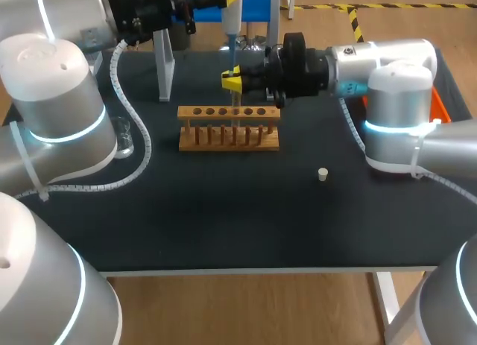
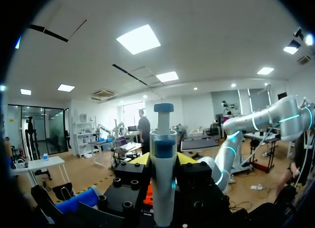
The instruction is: Invert the test tube, pick up the pipette, mount the tip to pipette, aspirate from beaker and dispense into the tube, eject the tip, return the pipette, and cap with the stopper.
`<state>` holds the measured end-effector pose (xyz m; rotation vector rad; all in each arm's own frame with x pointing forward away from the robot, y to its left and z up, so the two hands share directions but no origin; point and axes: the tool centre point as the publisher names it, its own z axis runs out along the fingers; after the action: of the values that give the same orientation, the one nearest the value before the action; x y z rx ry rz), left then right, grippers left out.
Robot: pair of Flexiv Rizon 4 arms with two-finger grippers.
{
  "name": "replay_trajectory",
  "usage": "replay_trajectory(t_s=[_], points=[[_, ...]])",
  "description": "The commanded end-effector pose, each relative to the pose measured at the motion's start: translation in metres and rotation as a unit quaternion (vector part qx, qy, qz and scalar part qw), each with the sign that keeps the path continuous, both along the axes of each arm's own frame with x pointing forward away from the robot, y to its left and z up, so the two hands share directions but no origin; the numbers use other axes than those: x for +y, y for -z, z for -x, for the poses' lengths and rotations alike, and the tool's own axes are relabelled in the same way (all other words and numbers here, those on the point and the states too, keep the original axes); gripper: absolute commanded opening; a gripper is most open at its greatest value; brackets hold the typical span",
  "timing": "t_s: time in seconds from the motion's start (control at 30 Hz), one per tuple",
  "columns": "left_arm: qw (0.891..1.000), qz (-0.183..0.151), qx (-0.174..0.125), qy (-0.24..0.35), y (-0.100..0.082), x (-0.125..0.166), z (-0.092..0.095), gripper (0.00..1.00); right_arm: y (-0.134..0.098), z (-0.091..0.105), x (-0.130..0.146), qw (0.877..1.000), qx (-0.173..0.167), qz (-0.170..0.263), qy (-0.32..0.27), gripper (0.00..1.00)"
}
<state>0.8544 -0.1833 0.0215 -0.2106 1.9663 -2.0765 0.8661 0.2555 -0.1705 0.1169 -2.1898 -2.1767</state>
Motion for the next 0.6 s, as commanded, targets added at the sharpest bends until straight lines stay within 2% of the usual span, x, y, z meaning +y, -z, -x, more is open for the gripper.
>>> replay_trajectory(t_s=[0.03,0.23,0.6], points=[[1.0,0.004,-0.003,0.001,0.006,0.0,0.0,0.0,0.005,0.005,-0.006,1.0,0.008,0.012,0.001,1.0],[1.0,0.004,-0.003,0.001,0.006,0.0,0.0,0.0,0.029,0.015,-0.022,0.999,0.018,0.03,-0.007,1.0],[1.0,0.004,-0.003,0.001,0.006,0.0,0.0,0.0,0.082,0.037,-0.096,0.996,0.04,0.074,0.006,1.0]])
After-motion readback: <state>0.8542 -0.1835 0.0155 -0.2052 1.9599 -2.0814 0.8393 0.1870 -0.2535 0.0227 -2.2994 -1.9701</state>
